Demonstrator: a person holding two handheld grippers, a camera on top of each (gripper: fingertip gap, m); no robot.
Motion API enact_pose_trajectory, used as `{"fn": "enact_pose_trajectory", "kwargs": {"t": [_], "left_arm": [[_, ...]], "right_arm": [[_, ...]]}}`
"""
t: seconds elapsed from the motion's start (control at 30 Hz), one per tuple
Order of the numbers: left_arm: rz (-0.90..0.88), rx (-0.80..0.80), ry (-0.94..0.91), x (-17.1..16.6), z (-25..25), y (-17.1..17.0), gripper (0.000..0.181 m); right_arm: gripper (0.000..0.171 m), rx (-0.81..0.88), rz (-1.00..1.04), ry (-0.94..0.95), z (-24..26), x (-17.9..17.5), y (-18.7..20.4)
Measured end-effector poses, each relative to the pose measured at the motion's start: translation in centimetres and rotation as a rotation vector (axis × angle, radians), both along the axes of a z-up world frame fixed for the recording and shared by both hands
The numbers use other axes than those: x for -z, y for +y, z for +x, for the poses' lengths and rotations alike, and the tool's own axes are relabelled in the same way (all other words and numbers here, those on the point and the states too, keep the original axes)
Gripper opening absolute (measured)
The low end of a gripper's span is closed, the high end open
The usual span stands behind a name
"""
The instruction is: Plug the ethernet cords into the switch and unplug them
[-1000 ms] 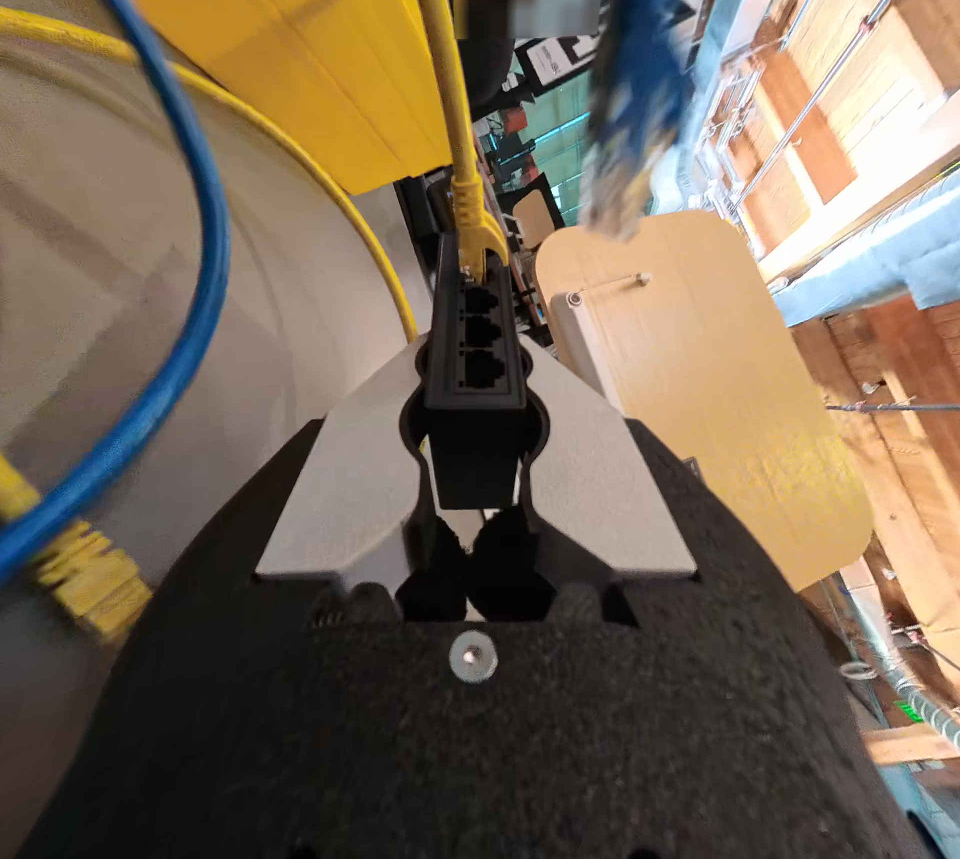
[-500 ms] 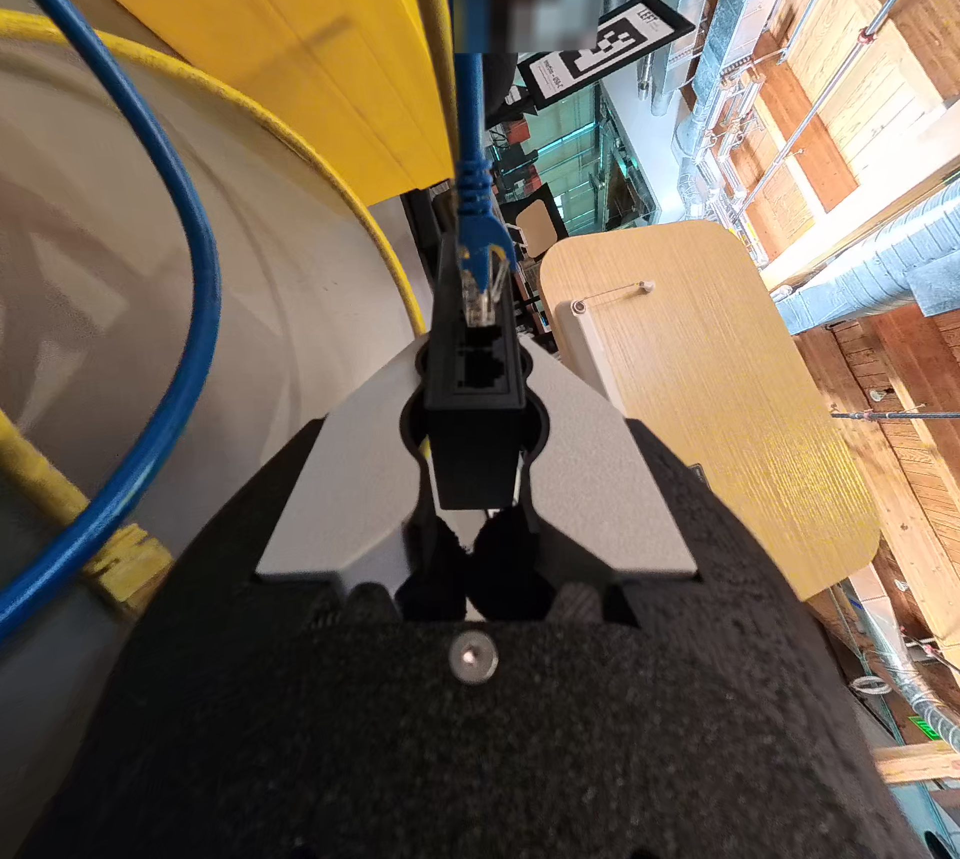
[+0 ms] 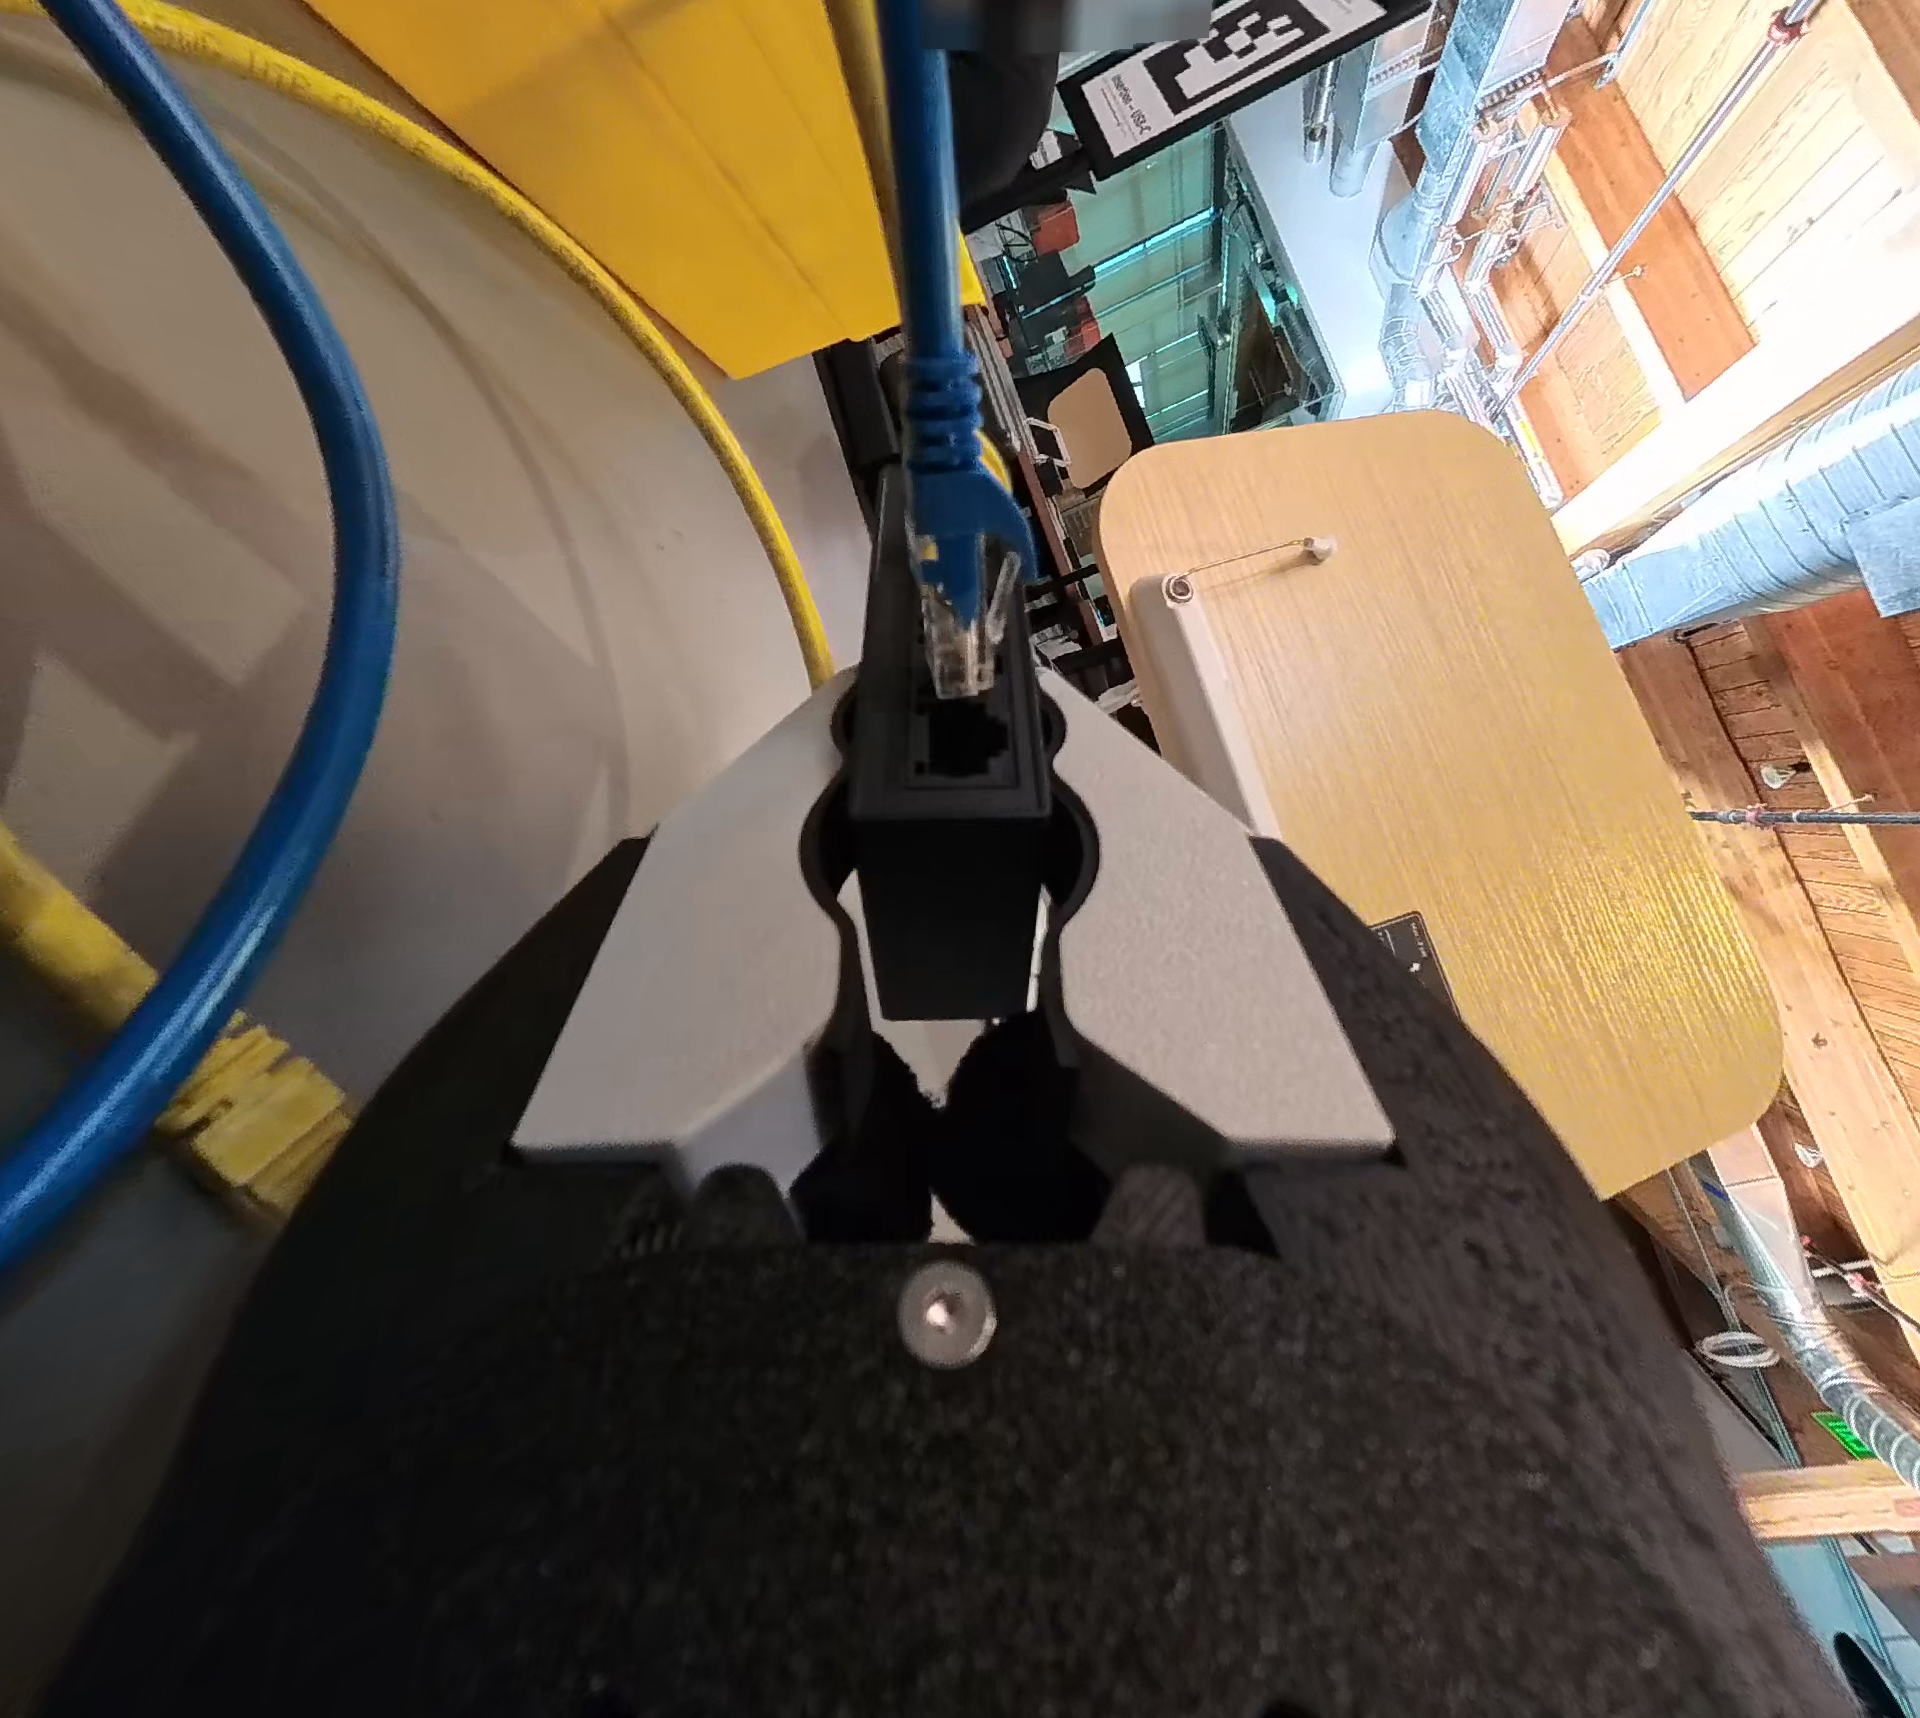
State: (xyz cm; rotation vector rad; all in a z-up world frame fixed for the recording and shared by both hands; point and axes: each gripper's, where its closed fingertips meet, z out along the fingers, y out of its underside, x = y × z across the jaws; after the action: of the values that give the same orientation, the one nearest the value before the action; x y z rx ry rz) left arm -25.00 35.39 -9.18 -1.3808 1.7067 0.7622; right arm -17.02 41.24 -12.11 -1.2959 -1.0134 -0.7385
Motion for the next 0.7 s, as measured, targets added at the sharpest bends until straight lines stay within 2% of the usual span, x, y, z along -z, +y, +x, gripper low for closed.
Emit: {"fn": "enact_pose_trajectory", "kwargs": {"t": [0.27,0.43,0.7], "left_arm": [[0.013,-0.028,0.022,0.1,-0.2,0.4,0.005],[-0.039,-0.009,-0.031,0.0,0.5,-0.1,0.005],[-0.406,-0.008,-0.352,0.4,1.3,-1.3,0.005]], "right_arm": [[0.026,-0.004,-0.006,-0.010,-0.3,0.2,0.0],[0.026,0.007,-0.011,0.003,0.1,0.2,0.0],[0.026,0.000,0.054,0.005,0.3,-1.0,-0.3]]}}
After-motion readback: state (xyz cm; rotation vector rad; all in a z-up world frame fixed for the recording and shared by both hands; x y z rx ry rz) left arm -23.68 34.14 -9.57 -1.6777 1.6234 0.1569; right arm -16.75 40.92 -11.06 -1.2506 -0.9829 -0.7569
